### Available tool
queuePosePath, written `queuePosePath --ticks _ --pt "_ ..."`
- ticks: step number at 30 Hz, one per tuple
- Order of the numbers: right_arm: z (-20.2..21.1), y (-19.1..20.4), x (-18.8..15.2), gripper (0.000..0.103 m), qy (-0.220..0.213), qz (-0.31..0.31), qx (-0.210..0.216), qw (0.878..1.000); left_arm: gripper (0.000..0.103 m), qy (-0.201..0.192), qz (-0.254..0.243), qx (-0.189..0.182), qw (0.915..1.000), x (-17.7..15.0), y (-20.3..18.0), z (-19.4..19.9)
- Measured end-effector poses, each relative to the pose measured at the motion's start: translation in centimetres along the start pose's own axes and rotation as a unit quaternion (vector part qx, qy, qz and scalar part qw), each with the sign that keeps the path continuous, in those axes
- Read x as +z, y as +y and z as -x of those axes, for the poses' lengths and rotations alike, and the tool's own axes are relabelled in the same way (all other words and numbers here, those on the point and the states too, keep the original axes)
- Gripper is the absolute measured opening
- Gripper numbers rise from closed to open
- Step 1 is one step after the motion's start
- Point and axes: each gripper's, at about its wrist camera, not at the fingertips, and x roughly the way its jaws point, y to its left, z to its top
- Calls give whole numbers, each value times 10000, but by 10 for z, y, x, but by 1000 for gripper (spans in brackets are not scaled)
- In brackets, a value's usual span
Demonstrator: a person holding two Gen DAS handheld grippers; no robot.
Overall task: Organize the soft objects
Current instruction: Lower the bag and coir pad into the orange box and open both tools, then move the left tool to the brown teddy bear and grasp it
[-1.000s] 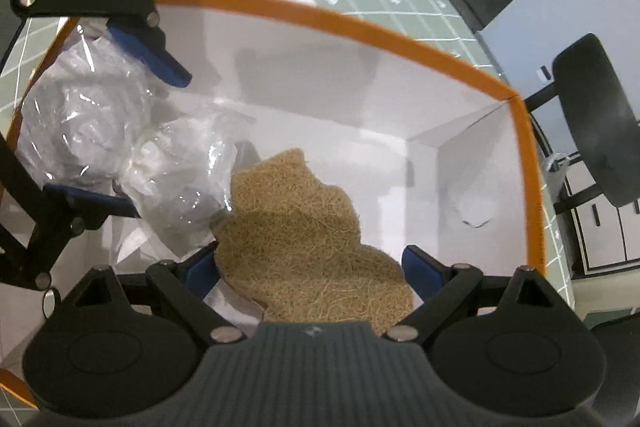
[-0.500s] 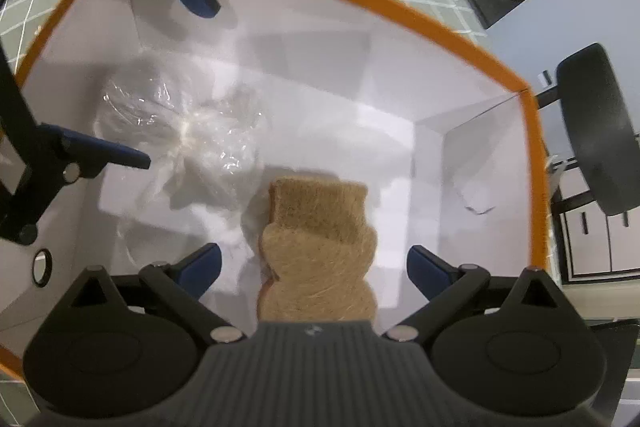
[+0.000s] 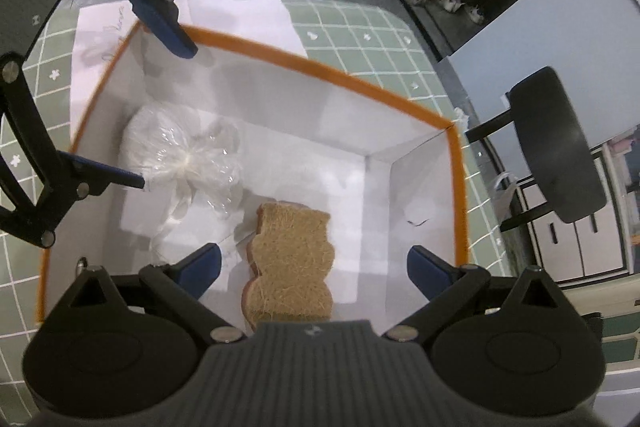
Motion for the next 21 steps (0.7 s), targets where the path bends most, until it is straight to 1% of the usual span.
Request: queuePosePath --ticks 12,16,21 --pt "74 23 -10 98 -247 90 -315 9992 91 -296 -150 244 9991 -8 -19 49" --pt "99 32 -19 98 -364 14 -406 9985 91 -433 -226 260 9985 -8 -32 62" --pt "128 46 -38 98 -467 -130 -504 9976 91 -602 -359 223 9973 -13 -53 75"
